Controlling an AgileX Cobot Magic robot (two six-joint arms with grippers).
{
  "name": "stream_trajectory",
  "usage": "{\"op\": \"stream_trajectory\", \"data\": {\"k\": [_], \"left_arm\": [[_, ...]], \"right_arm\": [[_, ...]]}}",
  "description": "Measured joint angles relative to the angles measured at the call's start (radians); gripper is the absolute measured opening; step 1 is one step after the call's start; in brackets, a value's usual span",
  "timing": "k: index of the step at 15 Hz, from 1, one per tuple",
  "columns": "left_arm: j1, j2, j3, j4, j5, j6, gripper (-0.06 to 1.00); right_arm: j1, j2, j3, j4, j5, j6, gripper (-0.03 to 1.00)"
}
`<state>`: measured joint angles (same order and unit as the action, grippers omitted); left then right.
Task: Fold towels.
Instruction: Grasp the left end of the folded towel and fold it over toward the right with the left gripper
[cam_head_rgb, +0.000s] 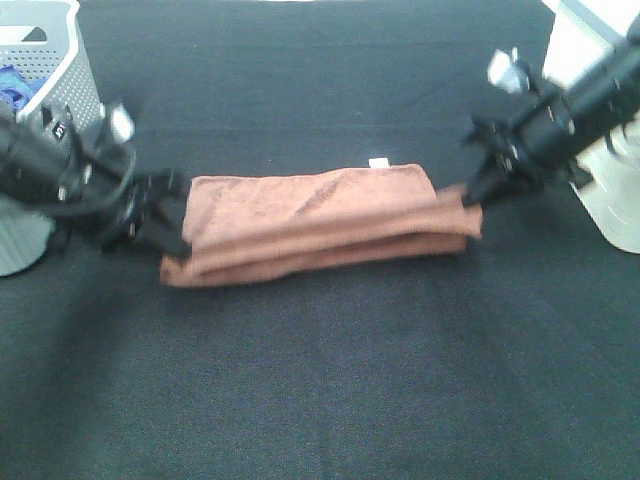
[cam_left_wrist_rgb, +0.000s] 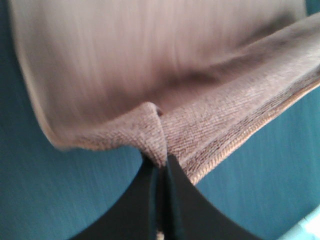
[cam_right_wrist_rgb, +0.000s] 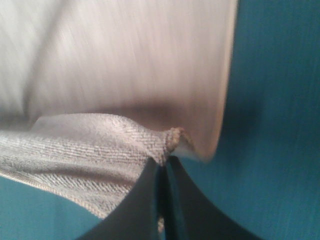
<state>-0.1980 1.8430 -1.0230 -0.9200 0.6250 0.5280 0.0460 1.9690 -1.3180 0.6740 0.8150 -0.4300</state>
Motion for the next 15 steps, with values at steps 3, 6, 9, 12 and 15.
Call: {"op": "stream_trajectory", "data": {"k": [3, 6, 9, 12, 15], "left_arm": [[0.0, 0.04, -0.188, 0.161, -0.054, -0.093, 0.0], [0.0, 0.149, -0.345, 0.225, -0.08, -0.102, 0.0], [0.0, 0.268, -0.453, 0.244, -0.125, -0.102, 0.0], [0.0, 0.318, -0.49, 0.247, -0.152, -0.102, 0.0], [0.0, 0.364, -0.51, 0.247, -0.151, -0.102, 0.18]], "right_arm": [[0.001, 0.16, -0.28, 0.001, 0.074, 0.007, 0.0], [0.001, 0.292, -0.494, 0.001, 0.099, 0.02, 0.0], [0.001, 0.418, -0.63, -0.007, 0.097, 0.035, 0.0], [0.001, 0.461, -0.638, -0.009, 0.081, 0.035, 0.0], [0.001, 0.487, -0.641, -0.011, 0.059, 0.037, 0.21]]}}
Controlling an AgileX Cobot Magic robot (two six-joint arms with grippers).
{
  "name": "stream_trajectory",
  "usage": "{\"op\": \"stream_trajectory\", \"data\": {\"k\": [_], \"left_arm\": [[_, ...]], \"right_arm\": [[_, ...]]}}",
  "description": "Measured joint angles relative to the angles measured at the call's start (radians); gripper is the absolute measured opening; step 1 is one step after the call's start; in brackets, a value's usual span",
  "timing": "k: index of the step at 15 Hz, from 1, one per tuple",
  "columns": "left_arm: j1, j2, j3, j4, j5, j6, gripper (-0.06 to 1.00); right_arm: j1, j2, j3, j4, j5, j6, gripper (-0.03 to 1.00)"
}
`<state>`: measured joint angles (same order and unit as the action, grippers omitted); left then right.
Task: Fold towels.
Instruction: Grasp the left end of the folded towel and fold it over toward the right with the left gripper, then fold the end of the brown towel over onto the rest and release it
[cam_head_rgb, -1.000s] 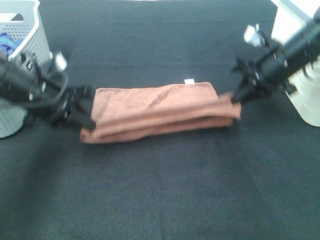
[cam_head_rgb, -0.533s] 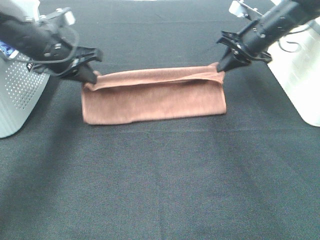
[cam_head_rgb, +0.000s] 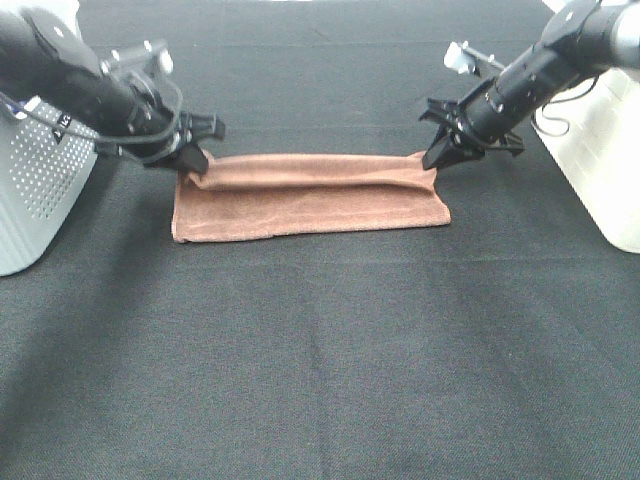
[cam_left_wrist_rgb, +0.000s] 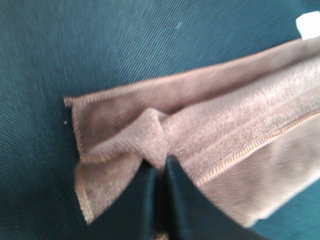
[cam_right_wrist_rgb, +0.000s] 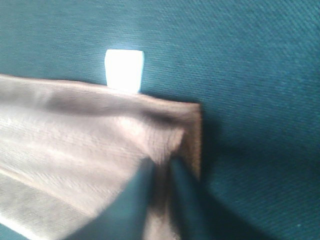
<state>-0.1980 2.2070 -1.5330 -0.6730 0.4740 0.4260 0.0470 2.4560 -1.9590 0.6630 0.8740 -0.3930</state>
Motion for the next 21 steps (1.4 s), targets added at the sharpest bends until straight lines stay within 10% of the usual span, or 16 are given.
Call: {"op": "stream_trajectory", "data": {"k": [3, 5, 13, 18, 21], "left_arm": [[0.0, 0.002, -0.001, 0.0, 0.001, 0.0, 0.6], [0.005, -0.013, -0.002, 0.011, 0.016, -0.016, 0.7], [0.047, 0.044, -0.005, 0.061, 0.103, -0.212, 0.71], [0.047, 0.097, -0.014, -0.153, 0.087, -0.118, 0.68], [0.047, 0.111, -0.014, -0.226, 0.095, -0.045, 0.49]], "right_arm": [[0.0, -0.001, -0.008, 0.001, -0.011, 0.011, 0.63], [0.0, -0.023, -0.009, -0.039, 0.028, 0.059, 0.74], [0.0, -0.073, -0.009, -0.198, 0.214, 0.239, 0.75], [0.0, -0.073, -0.009, -0.204, 0.214, 0.24, 0.75], [0.0, -0.073, -0.009, -0.206, 0.211, 0.24, 0.75]]}}
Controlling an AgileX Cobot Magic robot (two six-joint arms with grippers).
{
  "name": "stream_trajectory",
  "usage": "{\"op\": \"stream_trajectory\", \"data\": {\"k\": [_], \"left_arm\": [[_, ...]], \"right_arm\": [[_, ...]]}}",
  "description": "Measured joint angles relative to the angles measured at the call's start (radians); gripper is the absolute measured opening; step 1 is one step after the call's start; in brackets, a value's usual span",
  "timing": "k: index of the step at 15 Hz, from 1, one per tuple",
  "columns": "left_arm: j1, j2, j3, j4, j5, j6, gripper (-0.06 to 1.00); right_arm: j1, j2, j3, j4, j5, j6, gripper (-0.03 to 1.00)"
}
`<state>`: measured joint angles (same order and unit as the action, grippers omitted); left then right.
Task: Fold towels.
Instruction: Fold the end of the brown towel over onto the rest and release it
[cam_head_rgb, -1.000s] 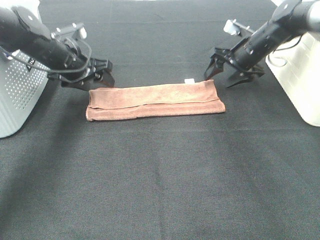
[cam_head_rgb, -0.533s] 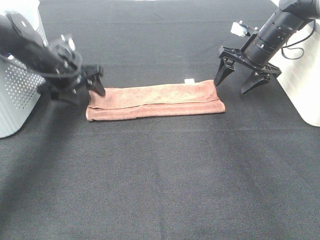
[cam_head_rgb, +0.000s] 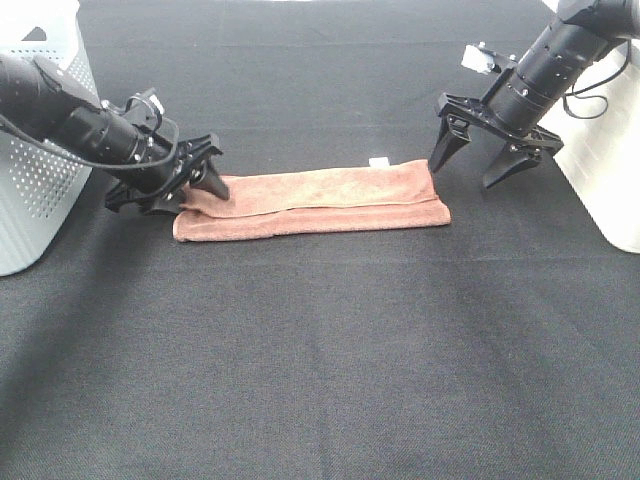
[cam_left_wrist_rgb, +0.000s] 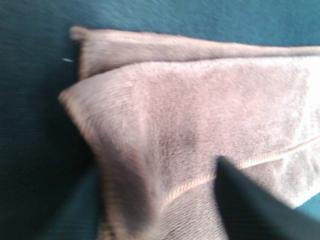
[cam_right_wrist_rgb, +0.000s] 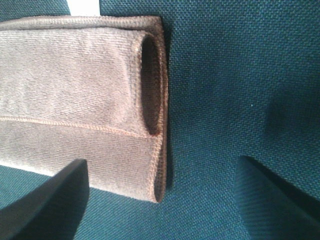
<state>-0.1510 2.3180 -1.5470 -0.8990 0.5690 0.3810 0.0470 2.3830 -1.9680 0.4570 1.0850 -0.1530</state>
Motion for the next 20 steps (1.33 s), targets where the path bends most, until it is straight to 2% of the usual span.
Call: {"op": "stream_trajectory", "data": {"k": [4, 6, 7, 9, 10, 11, 12, 14, 16, 18, 20], "left_arm": [[-0.001, 0.015, 0.0, -0.009, 0.011, 0.016, 0.06], [-0.001, 0.015, -0.047, 0.037, 0.064, 0.0, 0.04], [-0.001, 0.014, -0.092, 0.092, 0.093, -0.042, 0.04], [-0.001, -0.003, -0.181, 0.268, 0.163, -0.178, 0.04], [-0.001, -0.019, -0.238, 0.391, 0.209, -0.263, 0.04], [-0.001, -0.033, -0.335, 0.535, 0.314, -0.355, 0.04], [-0.001, -0.033, -0.335, 0.535, 0.314, -0.355, 0.04], [-0.001, -0.037, -0.457, 0.632, 0.478, -0.41, 0.04], [-0.005, -0.037, -0.537, 0.627, 0.573, -0.423, 0.04], [-0.054, -0.037, -0.562, 0.502, 0.58, -0.425, 0.04], [-0.117, 0.0, -0.568, 0.366, 0.535, -0.425, 0.04]], "right_arm": [[0.0, 0.0, 0.0, -0.001, -0.006, 0.0, 0.75], [0.0, 0.0, 0.0, -0.012, -0.006, 0.0, 0.75], [0.0, 0.0, 0.0, -0.018, -0.006, 0.0, 0.75], [0.0, 0.0, 0.0, -0.018, -0.006, 0.0, 0.75], [0.0, 0.0, 0.0, -0.019, -0.006, 0.0, 0.75], [0.0, 0.0, 0.0, -0.019, -0.006, 0.0, 0.75], [0.0, 0.0, 0.0, -0.019, -0.006, 0.0, 0.75], [0.0, 0.0, 0.0, -0.02, -0.006, 0.0, 0.75], [0.0, 0.0, 0.0, -0.02, -0.006, 0.0, 0.75], [0.0, 0.0, 0.0, -0.02, -0.006, 0.0, 0.75], [0.0, 0.0, 0.0, -0.02, -0.006, 0.0, 0.75]]}}
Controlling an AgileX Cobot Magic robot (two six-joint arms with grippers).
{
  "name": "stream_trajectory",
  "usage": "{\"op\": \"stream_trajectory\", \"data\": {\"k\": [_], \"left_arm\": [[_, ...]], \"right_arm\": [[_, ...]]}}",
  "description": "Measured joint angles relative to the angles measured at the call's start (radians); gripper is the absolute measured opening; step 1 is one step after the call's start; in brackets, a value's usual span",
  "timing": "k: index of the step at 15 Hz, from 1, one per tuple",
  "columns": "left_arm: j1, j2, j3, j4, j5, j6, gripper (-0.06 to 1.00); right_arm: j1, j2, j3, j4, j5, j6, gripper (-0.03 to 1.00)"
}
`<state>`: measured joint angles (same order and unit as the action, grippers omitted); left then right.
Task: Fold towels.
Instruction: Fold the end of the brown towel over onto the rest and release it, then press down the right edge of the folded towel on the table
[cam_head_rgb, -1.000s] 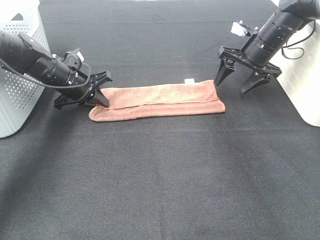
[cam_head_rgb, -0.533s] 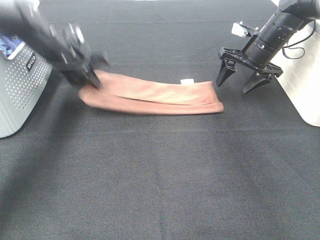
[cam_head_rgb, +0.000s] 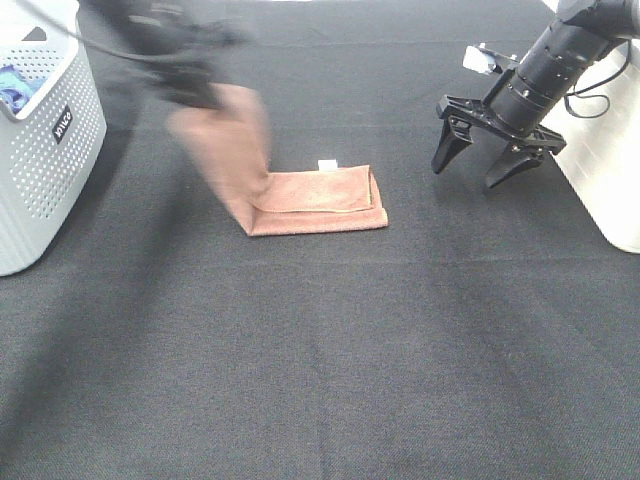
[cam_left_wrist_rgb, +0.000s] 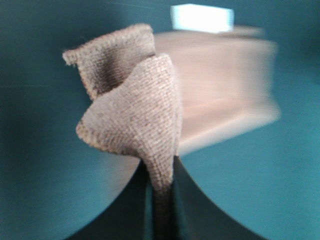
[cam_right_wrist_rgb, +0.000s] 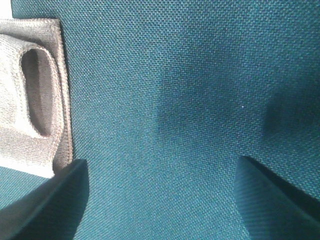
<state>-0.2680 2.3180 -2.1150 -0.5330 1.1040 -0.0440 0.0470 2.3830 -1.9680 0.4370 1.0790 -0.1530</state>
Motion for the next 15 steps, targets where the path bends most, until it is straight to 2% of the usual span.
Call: {"op": "stream_trajectory", "data": {"k": [3, 6, 7, 8, 10, 11, 12, 13, 15], "left_arm": [[-0.095, 0.102, 0.0, -0.124, -0.14, -0.001, 0.04], [-0.152, 0.155, 0.0, -0.15, -0.274, -0.008, 0.04], [-0.165, 0.167, 0.0, -0.152, -0.315, -0.031, 0.08], [-0.173, 0.169, 0.0, -0.154, -0.337, -0.04, 0.18], [-0.182, 0.169, 0.0, -0.205, -0.373, -0.046, 0.48], [-0.182, 0.169, 0.0, -0.205, -0.373, -0.046, 0.48], [-0.183, 0.169, 0.0, -0.25, -0.374, -0.036, 0.59], [-0.184, 0.169, 0.0, -0.283, -0.374, -0.008, 0.65], [-0.18, 0.166, 0.0, -0.303, -0.375, 0.088, 0.68]], "right_arm": [[0.0, 0.0, 0.0, 0.0, 0.001, 0.0, 0.75], [0.0, 0.0, 0.0, -0.001, 0.001, 0.0, 0.75], [0.0, 0.0, 0.0, -0.001, 0.001, 0.0, 0.75], [0.0, 0.0, 0.0, -0.001, 0.001, 0.0, 0.75], [0.0, 0.0, 0.0, -0.001, 0.001, 0.0, 0.75], [0.0, 0.0, 0.0, -0.001, 0.001, 0.0, 0.75], [0.0, 0.0, 0.0, 0.0, 0.001, 0.0, 0.75], [0.0, 0.0, 0.0, 0.003, 0.001, 0.0, 0.75], [0.0, 0.0, 0.0, 0.057, 0.011, -0.005, 0.75]]}}
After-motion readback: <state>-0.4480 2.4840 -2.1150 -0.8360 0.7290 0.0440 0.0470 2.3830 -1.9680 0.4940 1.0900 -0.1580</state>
